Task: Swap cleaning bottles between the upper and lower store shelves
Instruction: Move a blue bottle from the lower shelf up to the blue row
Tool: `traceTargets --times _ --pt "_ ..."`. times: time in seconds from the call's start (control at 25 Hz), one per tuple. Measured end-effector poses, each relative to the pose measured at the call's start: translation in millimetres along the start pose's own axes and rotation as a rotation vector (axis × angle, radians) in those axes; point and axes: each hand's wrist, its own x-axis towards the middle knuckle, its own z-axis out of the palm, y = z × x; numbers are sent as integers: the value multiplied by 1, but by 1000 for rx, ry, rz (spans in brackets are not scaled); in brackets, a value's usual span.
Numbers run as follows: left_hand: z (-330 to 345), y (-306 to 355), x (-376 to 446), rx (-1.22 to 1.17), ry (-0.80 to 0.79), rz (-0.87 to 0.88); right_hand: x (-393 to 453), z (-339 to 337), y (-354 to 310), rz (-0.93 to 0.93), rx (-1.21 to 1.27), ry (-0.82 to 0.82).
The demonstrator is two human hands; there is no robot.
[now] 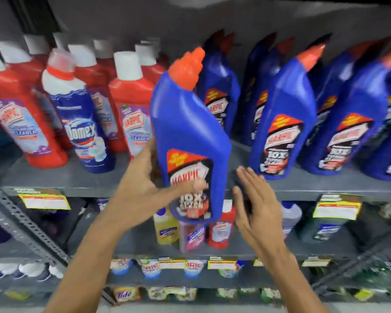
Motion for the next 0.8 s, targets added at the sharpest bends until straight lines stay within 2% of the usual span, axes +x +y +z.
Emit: traceTargets --times 0.16,0.32,0.52,0.8 --pt "20 2 60 -23 -7 47 13 8 1 76 -107 -38" --pt "25 -18 96 -27 -84 -26 13 18 -4 47 -221 6" --pt "33 -34 112 -45 -73 -62 11 23 -6 57 -280 38" --pt "27 -38 118 -26 -136 -86 10 24 -9 87 -290 26"
